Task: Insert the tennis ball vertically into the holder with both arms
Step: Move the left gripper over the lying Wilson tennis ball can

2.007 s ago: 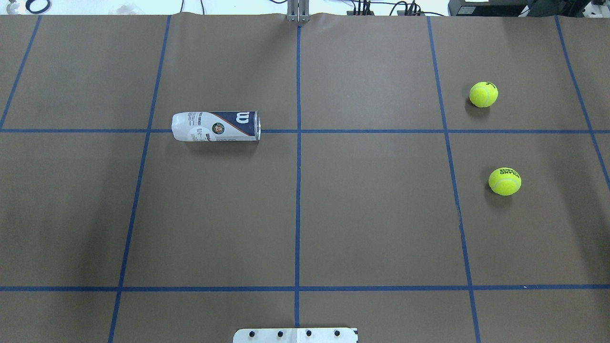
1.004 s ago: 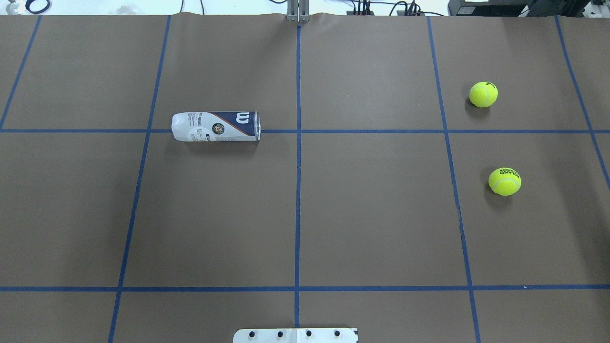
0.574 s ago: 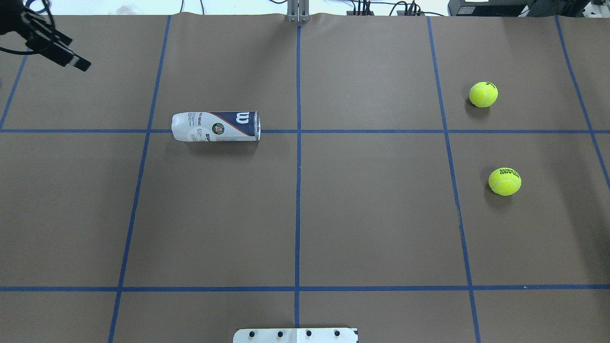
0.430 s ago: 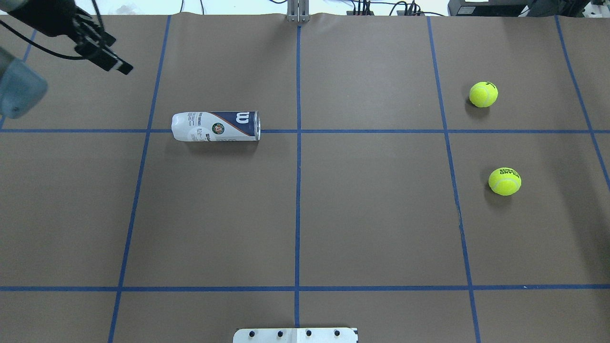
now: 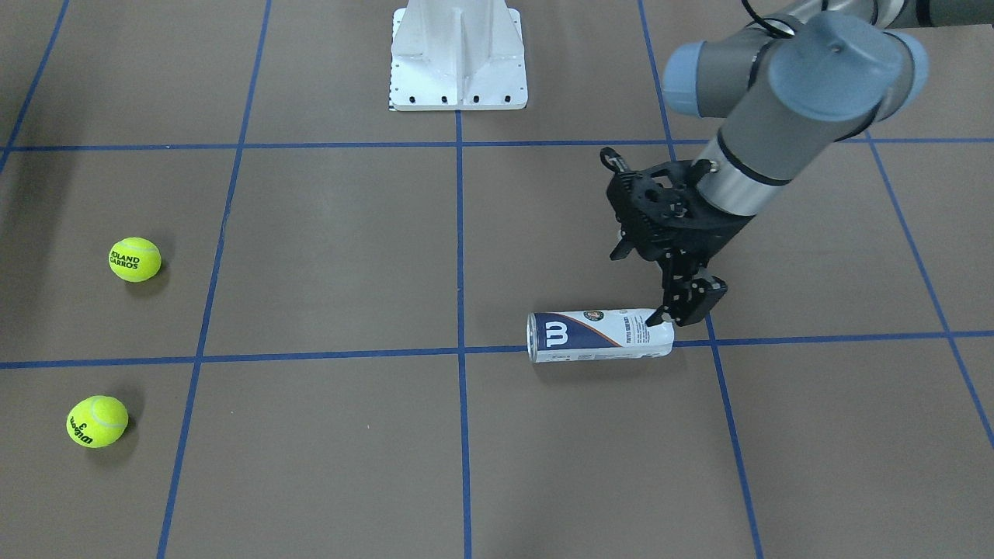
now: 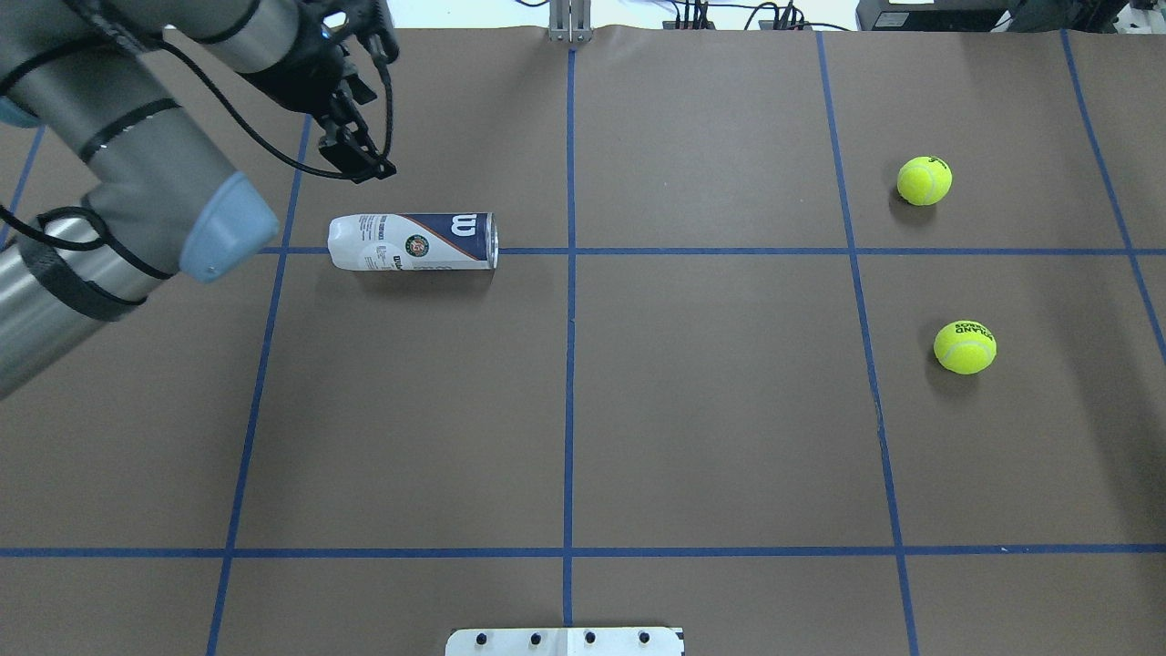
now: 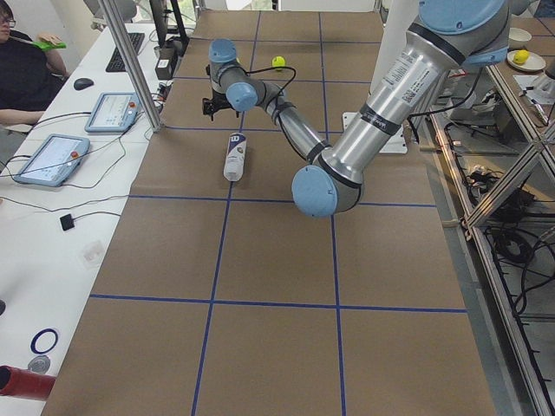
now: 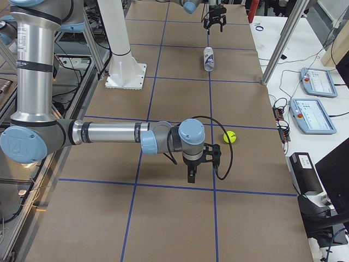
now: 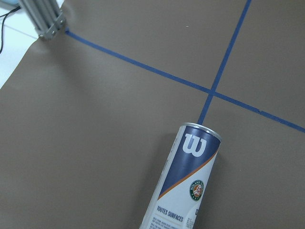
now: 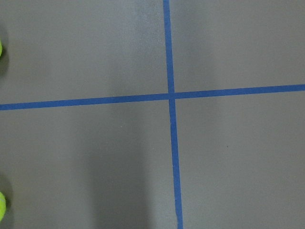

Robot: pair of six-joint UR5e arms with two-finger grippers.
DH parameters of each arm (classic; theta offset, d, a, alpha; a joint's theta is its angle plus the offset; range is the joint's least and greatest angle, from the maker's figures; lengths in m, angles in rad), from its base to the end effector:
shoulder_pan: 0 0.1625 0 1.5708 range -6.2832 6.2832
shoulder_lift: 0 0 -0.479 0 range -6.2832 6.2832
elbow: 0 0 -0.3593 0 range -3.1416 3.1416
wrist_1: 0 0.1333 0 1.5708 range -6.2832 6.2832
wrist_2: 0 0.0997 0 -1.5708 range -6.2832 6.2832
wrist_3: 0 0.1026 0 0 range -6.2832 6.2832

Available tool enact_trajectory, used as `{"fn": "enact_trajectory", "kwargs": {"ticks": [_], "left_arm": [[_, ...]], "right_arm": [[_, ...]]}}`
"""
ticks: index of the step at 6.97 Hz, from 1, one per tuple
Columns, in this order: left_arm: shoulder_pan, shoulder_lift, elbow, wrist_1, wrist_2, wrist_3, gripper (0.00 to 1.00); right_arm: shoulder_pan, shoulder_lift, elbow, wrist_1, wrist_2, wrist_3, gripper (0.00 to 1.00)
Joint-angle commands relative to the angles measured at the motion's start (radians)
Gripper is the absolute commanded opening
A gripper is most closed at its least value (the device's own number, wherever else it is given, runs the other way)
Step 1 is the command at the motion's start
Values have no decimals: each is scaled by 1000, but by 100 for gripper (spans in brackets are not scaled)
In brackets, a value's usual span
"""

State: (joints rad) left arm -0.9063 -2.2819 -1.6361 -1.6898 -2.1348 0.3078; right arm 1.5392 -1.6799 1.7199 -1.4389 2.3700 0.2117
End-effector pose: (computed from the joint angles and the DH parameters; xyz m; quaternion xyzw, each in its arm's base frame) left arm 0.3693 -0.5986 0.2500 0.3647 0.3206 0.5111 0.7092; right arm 0.0465 -0.4190 0.6777 0.0315 -0.3943 0.0493 0.9171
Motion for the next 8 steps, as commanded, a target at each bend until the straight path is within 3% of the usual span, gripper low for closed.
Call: {"fn": "enact_trajectory", "kwargs": {"ticks": [1,2,5,8], "left_arm": [[165,-119,86,108,265,83,99],[214,-128,122,102,323,77,99],[251,-126,212,13,328,82,99],[262,-134,300,-74,406,102,99]], "right_arm": [[-2,2,0,0,2,0,100],[-2,3,0,0,2,0,100],[-2,3,-2,0,2,0,100],[-2,3,-2,0,2,2,100]]}}
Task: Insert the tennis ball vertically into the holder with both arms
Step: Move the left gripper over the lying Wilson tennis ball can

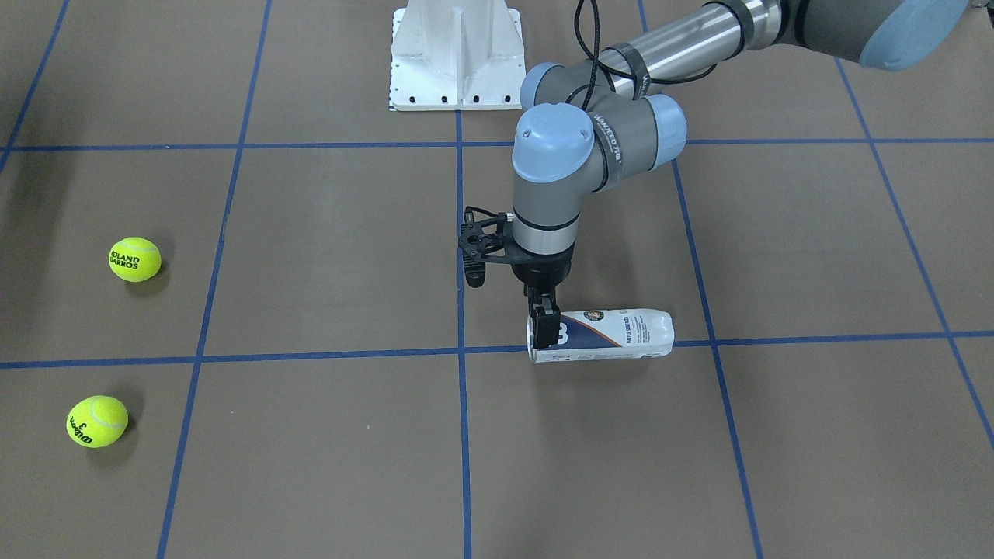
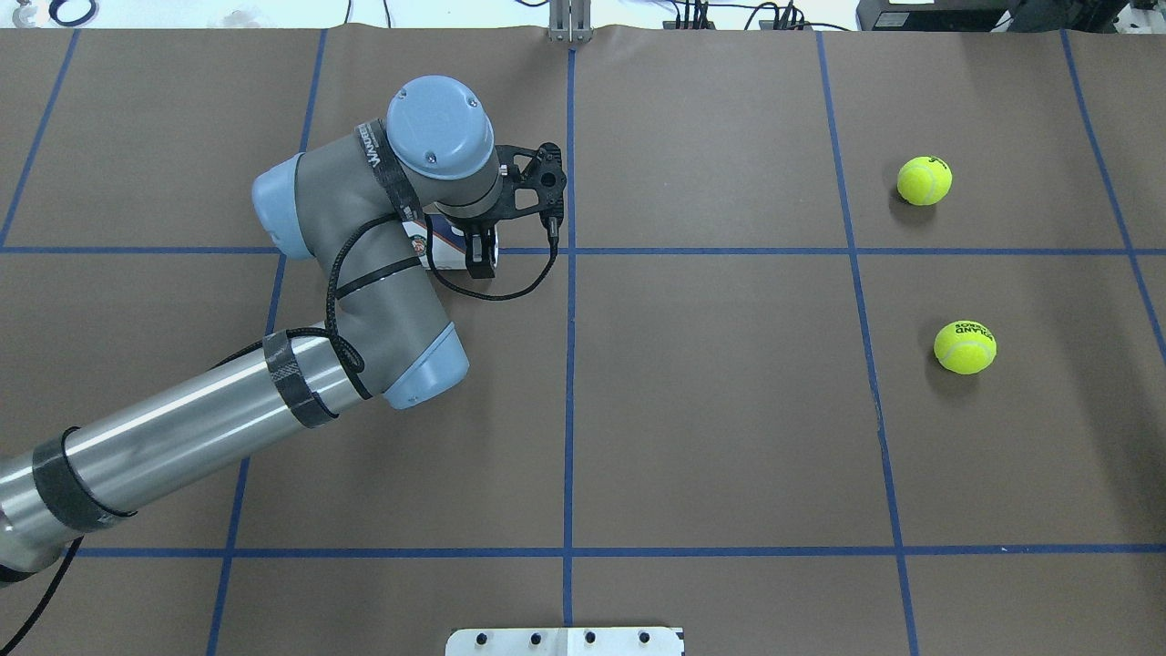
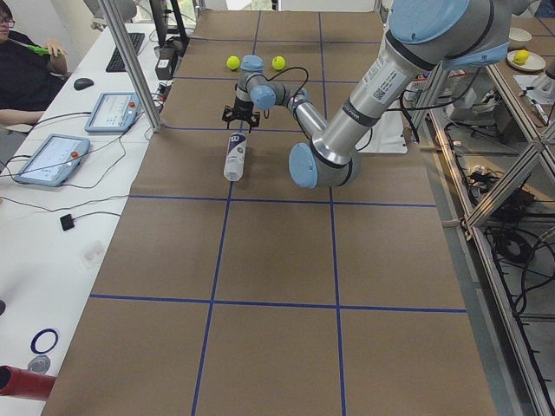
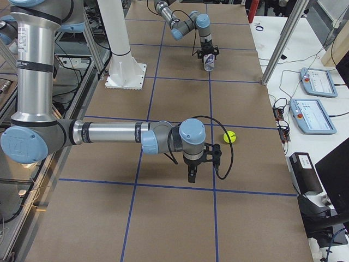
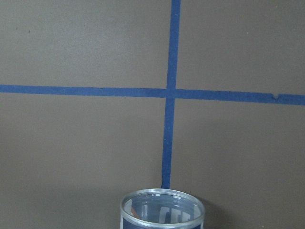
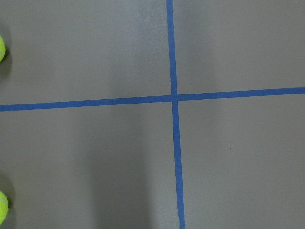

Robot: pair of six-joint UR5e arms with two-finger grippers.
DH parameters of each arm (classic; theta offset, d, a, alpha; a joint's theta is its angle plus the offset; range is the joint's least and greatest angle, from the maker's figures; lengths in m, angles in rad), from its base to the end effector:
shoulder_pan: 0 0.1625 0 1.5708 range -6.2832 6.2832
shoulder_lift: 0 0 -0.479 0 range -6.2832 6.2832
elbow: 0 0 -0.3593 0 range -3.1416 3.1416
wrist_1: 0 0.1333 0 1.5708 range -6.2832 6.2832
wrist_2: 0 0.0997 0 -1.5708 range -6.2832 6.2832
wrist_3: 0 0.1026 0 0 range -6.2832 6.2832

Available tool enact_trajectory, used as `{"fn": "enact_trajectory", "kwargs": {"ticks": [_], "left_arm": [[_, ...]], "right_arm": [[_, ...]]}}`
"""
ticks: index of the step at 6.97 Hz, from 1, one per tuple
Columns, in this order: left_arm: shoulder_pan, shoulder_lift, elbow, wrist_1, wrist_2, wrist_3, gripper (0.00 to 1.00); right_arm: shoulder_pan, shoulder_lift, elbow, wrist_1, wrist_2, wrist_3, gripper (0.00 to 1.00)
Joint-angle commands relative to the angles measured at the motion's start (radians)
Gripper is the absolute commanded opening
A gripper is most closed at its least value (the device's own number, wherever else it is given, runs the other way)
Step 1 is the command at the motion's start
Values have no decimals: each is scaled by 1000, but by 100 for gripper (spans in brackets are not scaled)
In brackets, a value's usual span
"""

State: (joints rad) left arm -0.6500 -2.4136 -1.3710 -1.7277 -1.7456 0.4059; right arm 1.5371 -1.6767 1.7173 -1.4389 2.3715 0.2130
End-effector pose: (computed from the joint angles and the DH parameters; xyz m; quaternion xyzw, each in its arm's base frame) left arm 0.5567 -0.5682 0.2647 0.3546 0.1765 0.5918 0.7020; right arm 0.0455 -0.4206 0.6775 0.0310 -0.3951 0.0487 0.9168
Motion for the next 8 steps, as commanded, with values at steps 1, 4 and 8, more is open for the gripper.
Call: {"fn": "enact_trajectory", "kwargs": {"ticks": [1,4,8], "left_arm": [[7,-2,53,-70,18,-1,99],[13,-2,65,-73,24,-2,99],[26,-4,92,-75,26,-4,99]], "right_arm": [[0,0,1,0,0,0,100],[0,-2,-1,0,0,-1,100],[0,-3,-1,-2,0,0,100]]}}
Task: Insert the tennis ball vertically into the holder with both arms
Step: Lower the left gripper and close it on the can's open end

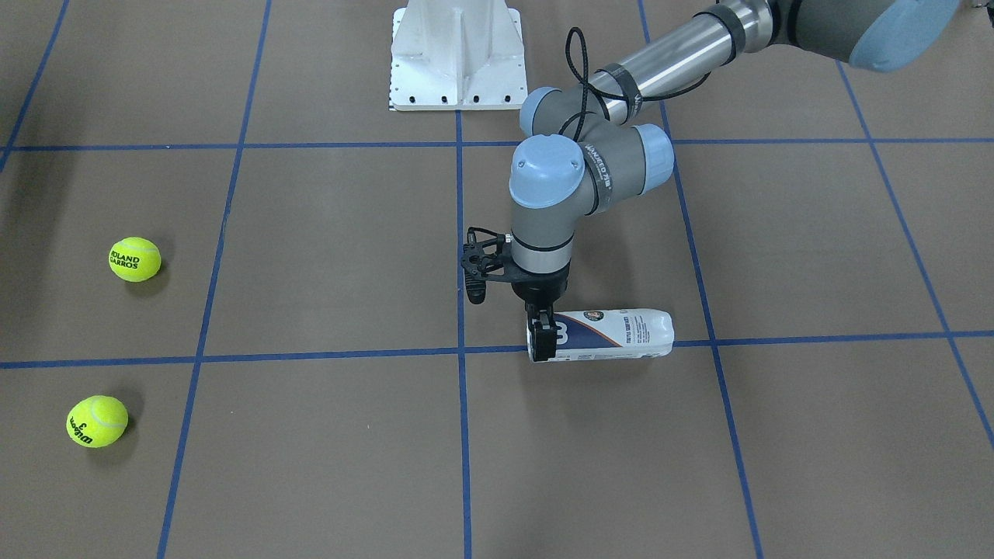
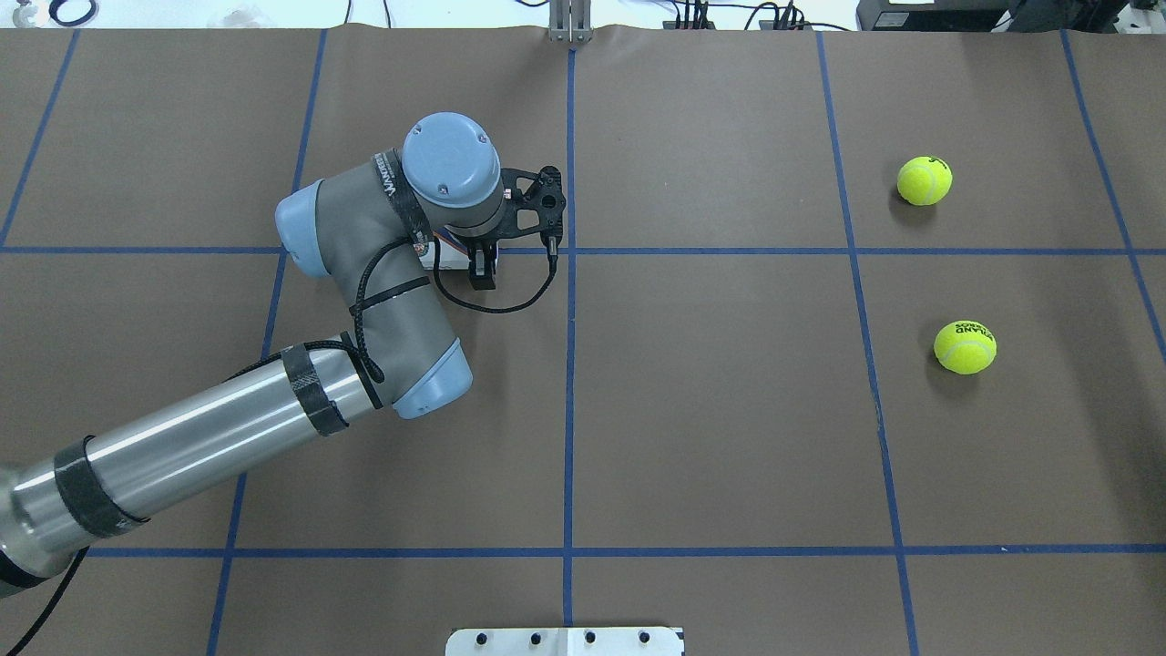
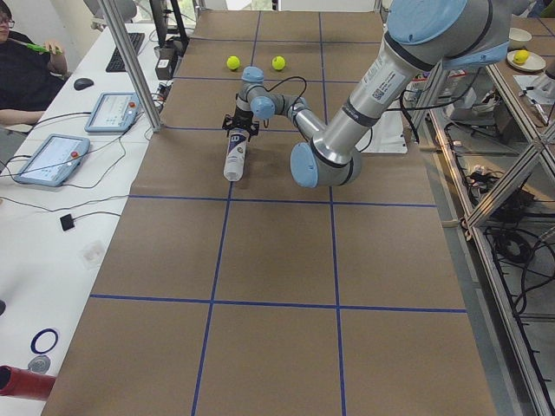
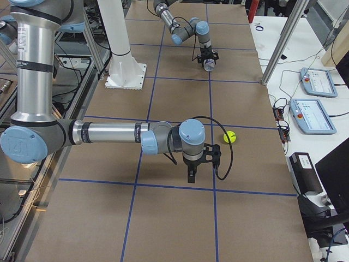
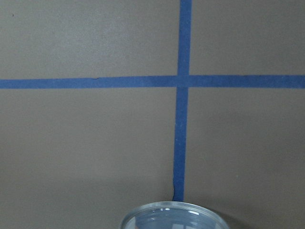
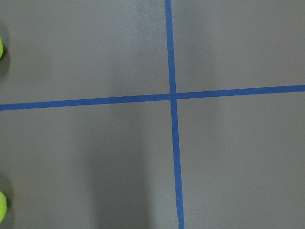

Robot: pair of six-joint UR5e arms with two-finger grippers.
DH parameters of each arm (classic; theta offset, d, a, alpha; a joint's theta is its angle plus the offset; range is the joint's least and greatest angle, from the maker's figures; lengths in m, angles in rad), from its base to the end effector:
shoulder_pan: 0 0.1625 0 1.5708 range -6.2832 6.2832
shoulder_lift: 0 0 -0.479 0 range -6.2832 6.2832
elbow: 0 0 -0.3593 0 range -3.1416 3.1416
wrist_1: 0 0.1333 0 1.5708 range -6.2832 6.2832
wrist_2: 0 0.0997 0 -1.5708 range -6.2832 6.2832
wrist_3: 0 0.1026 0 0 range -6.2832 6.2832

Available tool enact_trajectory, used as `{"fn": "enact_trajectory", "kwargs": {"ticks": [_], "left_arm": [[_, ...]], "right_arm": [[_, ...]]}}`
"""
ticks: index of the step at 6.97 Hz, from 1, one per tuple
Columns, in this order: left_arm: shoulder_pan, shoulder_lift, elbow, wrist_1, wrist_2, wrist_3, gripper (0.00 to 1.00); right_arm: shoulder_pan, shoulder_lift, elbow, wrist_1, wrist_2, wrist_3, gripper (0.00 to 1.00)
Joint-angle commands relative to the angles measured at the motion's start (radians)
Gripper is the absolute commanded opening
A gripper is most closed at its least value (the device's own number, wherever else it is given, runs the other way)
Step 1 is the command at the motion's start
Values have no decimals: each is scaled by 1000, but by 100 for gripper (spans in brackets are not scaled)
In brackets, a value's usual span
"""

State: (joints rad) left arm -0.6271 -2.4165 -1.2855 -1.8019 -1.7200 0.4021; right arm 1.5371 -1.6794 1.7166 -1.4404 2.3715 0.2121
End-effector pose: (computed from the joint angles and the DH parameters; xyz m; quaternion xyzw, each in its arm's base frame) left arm 0.5826 -0.5680 0.2896 0.3520 0.1691 0.5960 0.7017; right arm 0.0456 -0.4191 0.6791 0.0289 -0.3949 0.0493 0.9170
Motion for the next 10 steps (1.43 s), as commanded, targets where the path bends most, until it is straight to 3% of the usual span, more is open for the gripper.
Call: {"fn": "enact_trajectory", "kwargs": {"ticks": [1,4,7,8,10], "left_arm": [[3,-3,6,-4,0,-2,99],[15,-3,37,-60,28,-2,90],[15,-3,32,-56,45,-3,61],[13,-3,17,-56,59,-14,55],[-3,-3,-88,-56,59,-83,54]], "right_arm": [[0,-2,0,0,0,1,100],[0,-2,0,0,2,1,100],[0,-2,-2,0,2,1,100],[0,-2,0,0,2,1,100],[0,-2,1,1,2,1,100]]}}
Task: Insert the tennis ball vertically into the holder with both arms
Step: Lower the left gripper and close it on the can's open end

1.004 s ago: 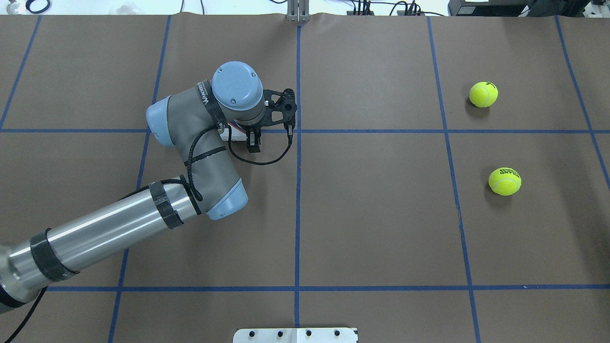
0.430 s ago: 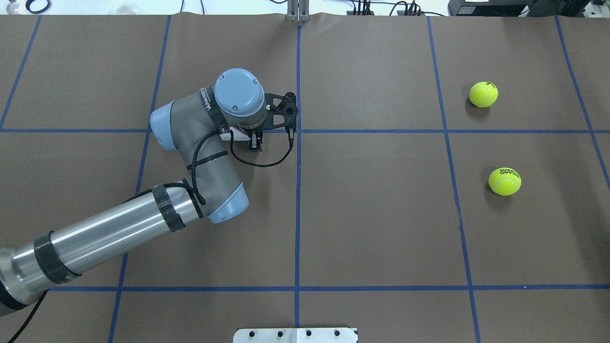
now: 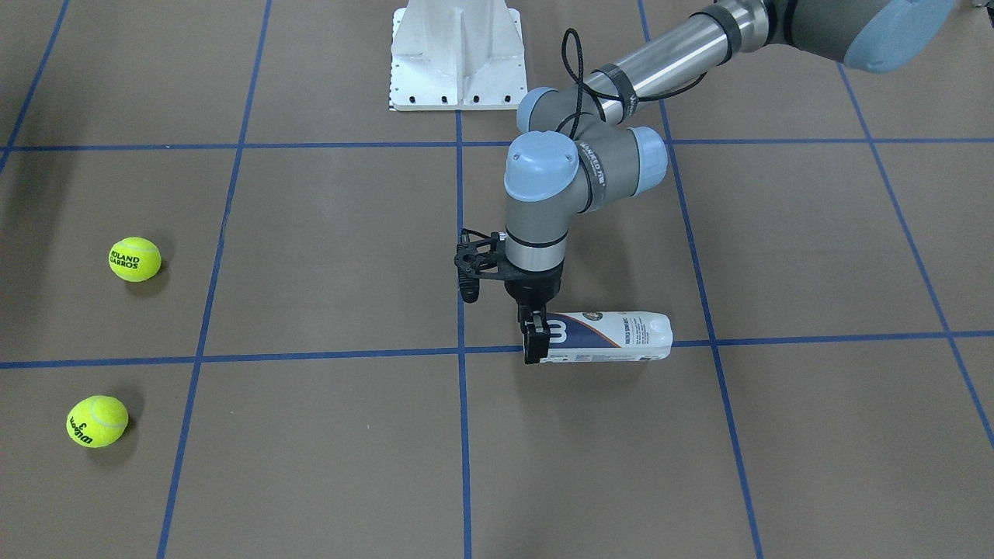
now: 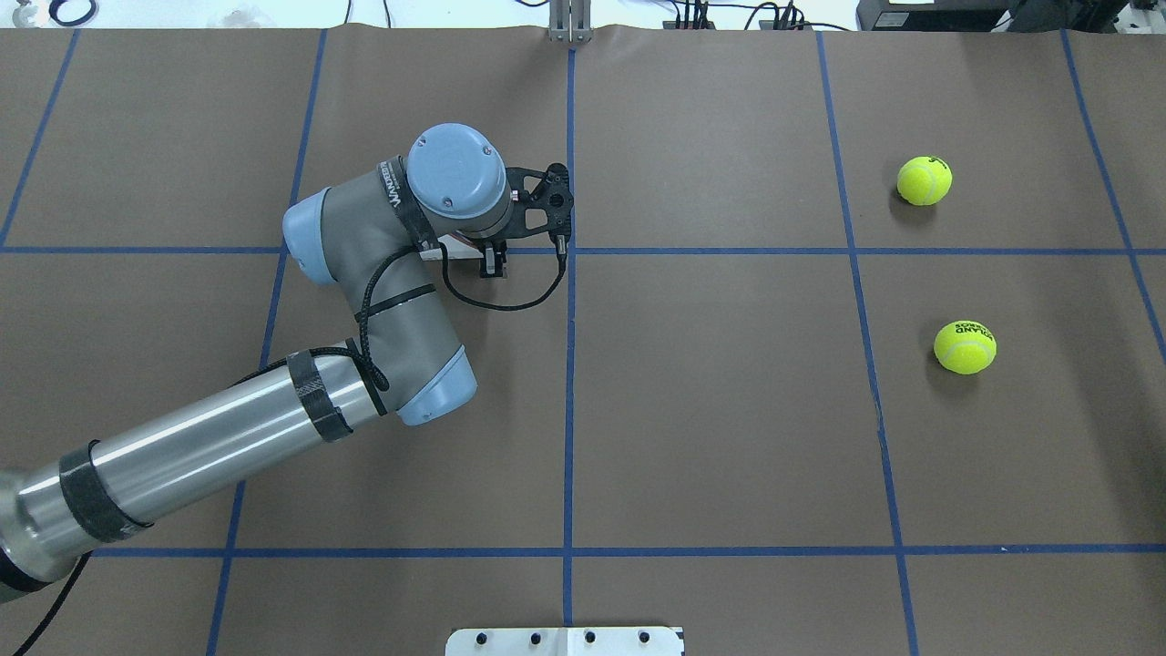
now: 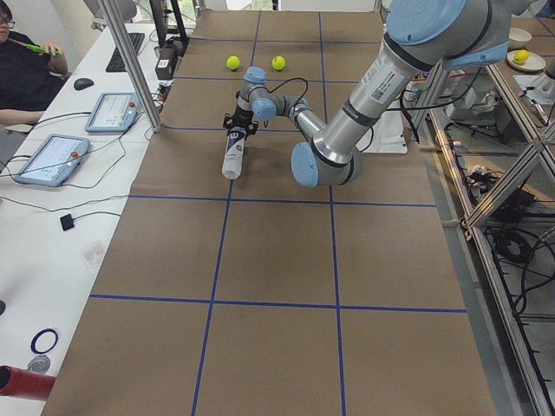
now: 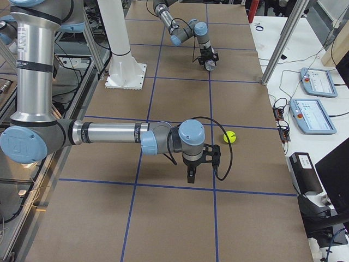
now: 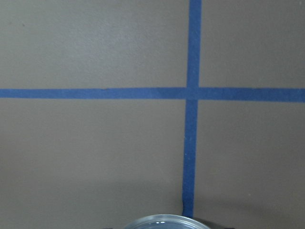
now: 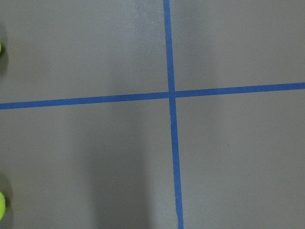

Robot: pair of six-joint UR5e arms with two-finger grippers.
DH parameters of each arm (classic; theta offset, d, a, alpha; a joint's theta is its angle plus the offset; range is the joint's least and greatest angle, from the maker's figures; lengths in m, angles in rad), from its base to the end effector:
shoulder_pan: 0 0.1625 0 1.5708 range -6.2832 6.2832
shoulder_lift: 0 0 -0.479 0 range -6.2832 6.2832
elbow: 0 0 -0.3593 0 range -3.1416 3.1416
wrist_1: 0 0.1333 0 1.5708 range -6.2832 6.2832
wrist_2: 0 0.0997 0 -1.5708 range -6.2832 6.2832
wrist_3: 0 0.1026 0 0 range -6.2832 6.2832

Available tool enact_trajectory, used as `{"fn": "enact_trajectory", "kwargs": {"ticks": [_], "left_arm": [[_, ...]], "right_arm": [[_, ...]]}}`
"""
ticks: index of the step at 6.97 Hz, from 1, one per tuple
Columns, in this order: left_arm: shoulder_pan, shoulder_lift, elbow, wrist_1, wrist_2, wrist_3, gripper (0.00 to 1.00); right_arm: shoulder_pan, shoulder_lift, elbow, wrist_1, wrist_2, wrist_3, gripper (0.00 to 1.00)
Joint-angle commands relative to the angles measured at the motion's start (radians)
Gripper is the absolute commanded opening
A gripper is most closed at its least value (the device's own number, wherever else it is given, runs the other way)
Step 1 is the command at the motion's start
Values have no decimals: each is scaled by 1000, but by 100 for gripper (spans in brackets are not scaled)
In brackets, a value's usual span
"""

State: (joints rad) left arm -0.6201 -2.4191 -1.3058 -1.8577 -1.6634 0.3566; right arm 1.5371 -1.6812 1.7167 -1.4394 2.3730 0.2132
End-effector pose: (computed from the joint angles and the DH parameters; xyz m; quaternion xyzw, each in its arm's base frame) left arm 0.5804 -0.5666 0.2710 0.3903 0.1634 0.5663 0.7073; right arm 0.0455 -0.4182 0.6796 0.0282 -0.3956 0.0498 0.9167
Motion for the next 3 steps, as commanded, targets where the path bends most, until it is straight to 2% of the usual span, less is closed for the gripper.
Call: {"fn": "enact_trajectory", "kwargs": {"ticks": [1,2,3], "left_arm": [[-24,2,-142,0,2,-75,54],[-38,3,-217,-1,2,-162,54],[-38,6,-295,-12,4,-332,54]], "right_arm": [[0,0,4,1,0,0,100],[0,0,6,2,0,-1,100],[0,3,6,2,0,0,100]]}}
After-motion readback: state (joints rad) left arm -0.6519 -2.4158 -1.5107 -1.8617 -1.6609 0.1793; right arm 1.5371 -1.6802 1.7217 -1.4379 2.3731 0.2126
